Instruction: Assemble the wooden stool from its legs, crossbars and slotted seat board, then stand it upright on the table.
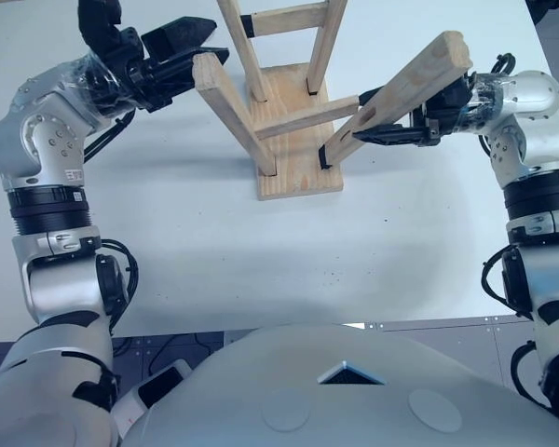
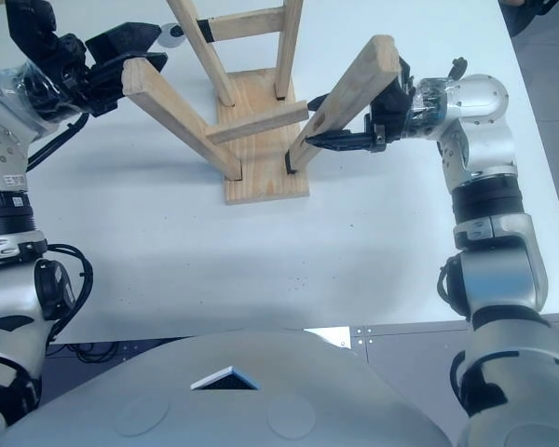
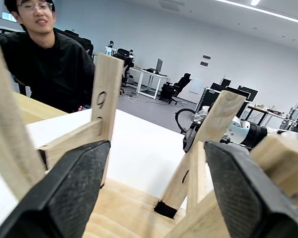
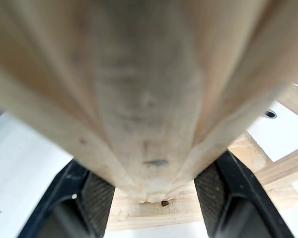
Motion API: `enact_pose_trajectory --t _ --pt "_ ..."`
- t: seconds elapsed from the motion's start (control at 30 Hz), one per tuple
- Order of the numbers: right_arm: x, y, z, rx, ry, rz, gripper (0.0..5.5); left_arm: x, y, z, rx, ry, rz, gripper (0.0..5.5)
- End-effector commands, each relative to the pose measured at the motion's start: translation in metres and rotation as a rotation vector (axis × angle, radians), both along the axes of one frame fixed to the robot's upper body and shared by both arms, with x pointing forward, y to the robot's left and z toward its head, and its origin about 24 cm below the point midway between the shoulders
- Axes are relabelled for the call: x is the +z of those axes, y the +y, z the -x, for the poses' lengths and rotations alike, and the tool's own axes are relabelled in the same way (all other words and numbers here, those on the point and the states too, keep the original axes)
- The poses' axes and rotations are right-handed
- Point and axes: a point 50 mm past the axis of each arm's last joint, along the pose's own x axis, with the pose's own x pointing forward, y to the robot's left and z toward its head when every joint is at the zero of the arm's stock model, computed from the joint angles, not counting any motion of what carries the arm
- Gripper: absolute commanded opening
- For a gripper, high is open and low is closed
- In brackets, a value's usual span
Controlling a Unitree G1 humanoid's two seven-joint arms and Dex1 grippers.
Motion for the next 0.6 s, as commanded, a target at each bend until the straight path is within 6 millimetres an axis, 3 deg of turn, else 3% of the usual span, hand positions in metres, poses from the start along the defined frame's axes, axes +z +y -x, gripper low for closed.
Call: enact_pose_trajectory --t 0.03,0.3,0.47,0.6 --pt "-0.057 -0.027 0.010 -0.091 0.209 0.414 2.03 0.005 -0.007 0.008 -0.029 -0.037 0.013 3.46" --pt "-0.047 -0.024 -0.001 -0.126 0.228 0.345 2.03 0.008 -0.010 0.011 -0.036 -0.052 0.017 3.46" --pt "-0.045 -0.019 -0.002 -0.125 0.229 0.319 2.03 0.013 -0.014 0.001 -0.034 -0.072 -0.014 3.46" --pt "-0.044 -0.018 -0.003 -0.130 0.224 0.313 2.03 0.030 -0.022 -0.011 -0.025 -0.141 -0.069 3.46"
